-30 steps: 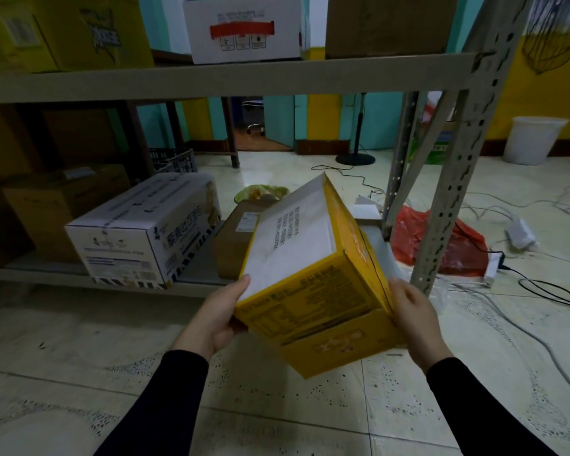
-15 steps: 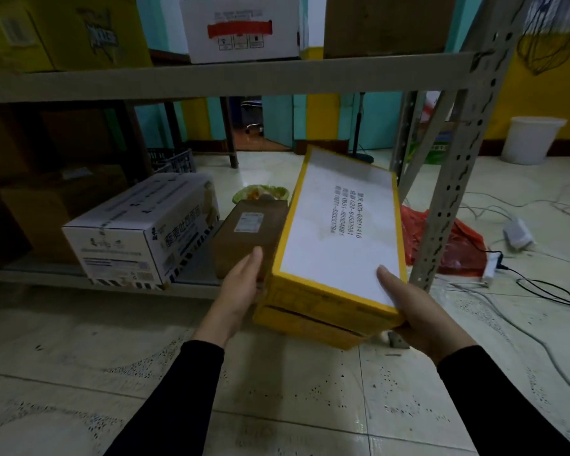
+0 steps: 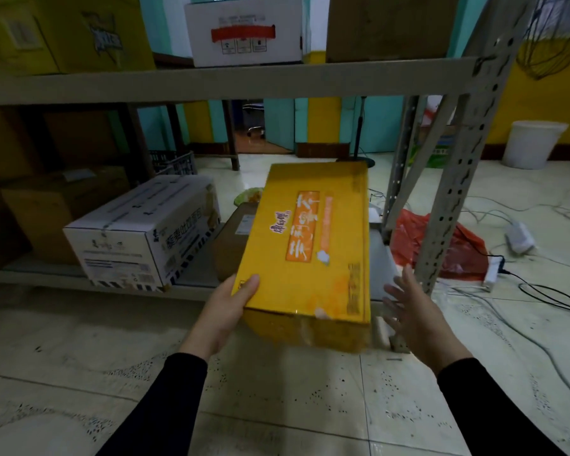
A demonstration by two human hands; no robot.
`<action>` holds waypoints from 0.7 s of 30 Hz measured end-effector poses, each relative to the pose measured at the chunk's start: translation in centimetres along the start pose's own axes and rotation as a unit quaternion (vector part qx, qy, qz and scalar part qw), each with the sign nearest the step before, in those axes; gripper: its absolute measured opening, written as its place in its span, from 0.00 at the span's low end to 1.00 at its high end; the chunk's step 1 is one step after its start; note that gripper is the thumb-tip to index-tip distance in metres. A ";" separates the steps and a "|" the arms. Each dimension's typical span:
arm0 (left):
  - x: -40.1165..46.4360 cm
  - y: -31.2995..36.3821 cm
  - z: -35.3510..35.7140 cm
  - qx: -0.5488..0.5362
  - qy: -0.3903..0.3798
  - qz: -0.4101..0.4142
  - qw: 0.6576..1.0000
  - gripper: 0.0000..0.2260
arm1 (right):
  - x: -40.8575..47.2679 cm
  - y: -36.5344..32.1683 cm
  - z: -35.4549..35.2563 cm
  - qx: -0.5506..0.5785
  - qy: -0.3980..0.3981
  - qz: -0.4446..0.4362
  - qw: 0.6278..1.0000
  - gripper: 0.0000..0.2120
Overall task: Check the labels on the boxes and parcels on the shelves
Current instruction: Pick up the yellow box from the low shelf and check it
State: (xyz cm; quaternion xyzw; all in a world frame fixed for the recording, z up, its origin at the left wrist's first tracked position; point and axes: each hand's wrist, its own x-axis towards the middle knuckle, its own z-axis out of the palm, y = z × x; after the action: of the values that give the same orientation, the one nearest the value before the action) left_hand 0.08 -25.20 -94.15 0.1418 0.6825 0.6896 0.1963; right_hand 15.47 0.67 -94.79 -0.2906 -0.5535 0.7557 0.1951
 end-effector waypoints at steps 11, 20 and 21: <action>-1.0 -2.3 0.1 0.123 -0.080 0.073 0.987 0.28 | -0.8 0.8 1.6 -0.017 -0.061 -0.076 0.995 0.19; -0.9 -3.4 -0.2 0.112 -0.079 0.077 0.988 0.26 | -0.4 1.5 1.2 -0.084 -0.077 -0.139 0.984 0.27; -0.9 -3.4 -0.2 0.110 -0.078 0.078 0.988 0.25 | -0.4 1.7 1.1 -0.090 -0.076 -0.140 0.983 0.28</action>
State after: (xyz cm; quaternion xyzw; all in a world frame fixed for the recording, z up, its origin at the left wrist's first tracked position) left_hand 1.02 -25.80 -97.49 0.2681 0.7240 0.6103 0.1777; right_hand 15.04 -0.91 -96.04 -0.1679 -0.6680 0.6877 0.2295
